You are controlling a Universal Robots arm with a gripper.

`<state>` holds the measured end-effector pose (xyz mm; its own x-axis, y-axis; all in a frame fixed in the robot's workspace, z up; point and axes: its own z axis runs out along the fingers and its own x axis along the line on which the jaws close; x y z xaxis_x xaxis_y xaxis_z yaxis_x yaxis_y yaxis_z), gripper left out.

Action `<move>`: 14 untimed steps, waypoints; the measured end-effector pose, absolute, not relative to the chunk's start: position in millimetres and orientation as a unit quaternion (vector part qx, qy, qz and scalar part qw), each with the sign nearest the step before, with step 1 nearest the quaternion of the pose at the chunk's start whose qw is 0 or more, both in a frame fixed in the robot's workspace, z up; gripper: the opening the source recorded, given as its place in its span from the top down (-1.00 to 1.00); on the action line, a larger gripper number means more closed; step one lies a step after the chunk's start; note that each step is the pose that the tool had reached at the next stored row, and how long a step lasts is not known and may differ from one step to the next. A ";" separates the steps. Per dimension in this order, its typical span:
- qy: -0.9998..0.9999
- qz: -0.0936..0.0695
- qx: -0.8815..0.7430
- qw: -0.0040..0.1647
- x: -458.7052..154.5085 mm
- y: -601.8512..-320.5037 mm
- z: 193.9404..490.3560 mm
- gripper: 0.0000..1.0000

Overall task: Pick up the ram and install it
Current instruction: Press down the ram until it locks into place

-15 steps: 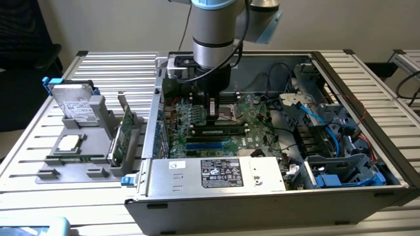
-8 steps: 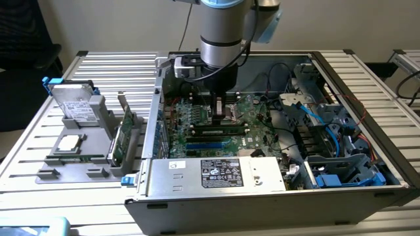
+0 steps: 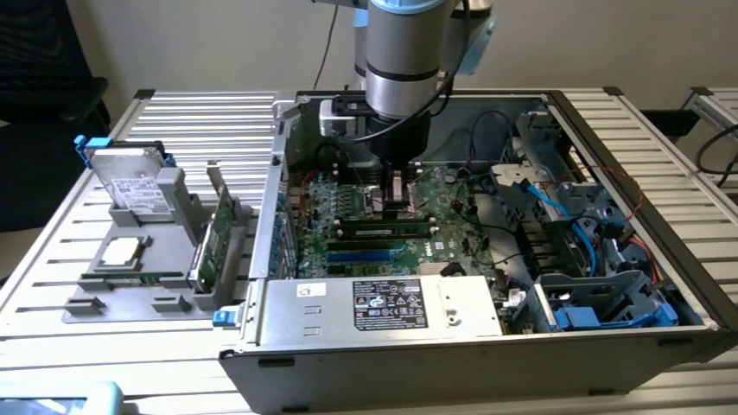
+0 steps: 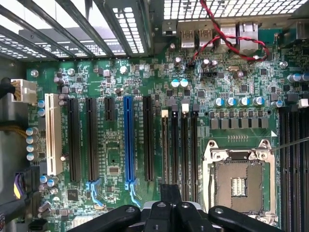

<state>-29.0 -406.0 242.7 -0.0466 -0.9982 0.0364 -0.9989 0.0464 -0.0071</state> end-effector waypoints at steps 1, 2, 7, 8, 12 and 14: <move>-0.723 0.015 0.690 0.011 -28.8 -406.0 242.6 0.79; -0.723 0.015 0.690 0.011 -28.7 -406.0 242.7 0.79; -0.723 0.015 0.690 0.011 -28.6 -405.3 242.6 0.79; -0.723 0.015 0.690 0.011 -28.6 -405.3 242.6 0.79; -0.723 0.015 0.690 0.011 -28.6 -405.3 242.6 0.79; -0.723 0.015 0.690 0.011 -28.6 -405.3 242.6 0.79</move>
